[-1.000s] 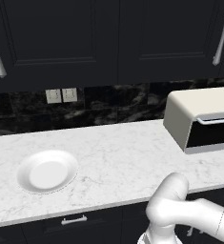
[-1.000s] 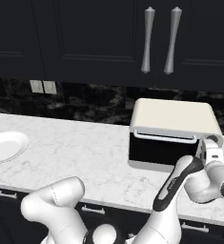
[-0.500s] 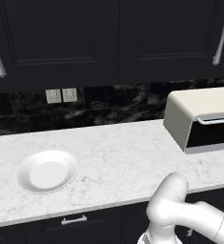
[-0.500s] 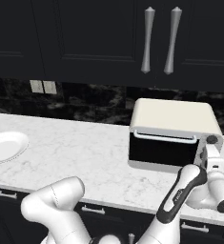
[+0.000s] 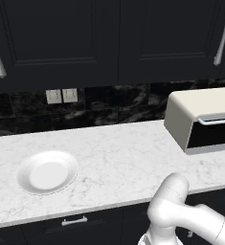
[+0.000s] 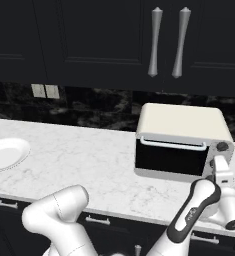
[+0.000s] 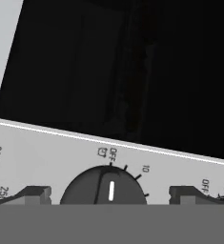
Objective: Pick up the kebab skewer and baguette bread, and place them inside the toaster oven. Close the toaster oven door and start by setting the timer.
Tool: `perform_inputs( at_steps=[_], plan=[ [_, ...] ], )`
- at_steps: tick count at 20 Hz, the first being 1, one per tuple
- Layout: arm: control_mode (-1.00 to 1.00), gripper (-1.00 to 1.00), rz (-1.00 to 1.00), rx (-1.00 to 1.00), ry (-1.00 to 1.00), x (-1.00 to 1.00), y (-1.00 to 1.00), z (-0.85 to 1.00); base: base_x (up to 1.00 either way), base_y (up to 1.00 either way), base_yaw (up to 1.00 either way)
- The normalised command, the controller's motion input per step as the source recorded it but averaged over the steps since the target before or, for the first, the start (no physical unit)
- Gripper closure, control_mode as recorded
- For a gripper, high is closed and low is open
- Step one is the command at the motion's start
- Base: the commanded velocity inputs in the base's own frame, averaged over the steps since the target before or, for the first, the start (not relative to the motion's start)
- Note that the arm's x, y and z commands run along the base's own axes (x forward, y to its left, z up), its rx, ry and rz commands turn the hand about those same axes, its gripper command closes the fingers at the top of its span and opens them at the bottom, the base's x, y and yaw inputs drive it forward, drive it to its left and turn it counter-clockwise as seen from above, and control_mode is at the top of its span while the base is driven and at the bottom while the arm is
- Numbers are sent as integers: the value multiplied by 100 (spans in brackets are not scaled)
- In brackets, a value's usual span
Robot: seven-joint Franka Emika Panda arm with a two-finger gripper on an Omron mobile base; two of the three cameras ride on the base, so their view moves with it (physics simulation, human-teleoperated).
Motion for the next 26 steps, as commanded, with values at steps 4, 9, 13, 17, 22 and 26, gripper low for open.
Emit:
perform_inputs(
  at_steps=[4, 9, 13, 17, 22, 26],
  plan=[
    [-100, -100, 0, -20, -5, 0, -2, -5, 0, 0, 0],
    [-100, -100, 0, -12, -1, 0, 0, 0, 0, 0, 0],
    [-100, -100, 0, -2, 0, 0, 0, 0, 0, 0, 0],
    [-100, 100, -4, 0, 0, 0, 0, 0, 0, 0, 0],
    [-100, 100, -6, 0, 0, 0, 0, 3, 0, 0, 0],
    [-100, 100, -3, -1, 0, 1, 0, 19, 0, 0, 0]
  ],
)
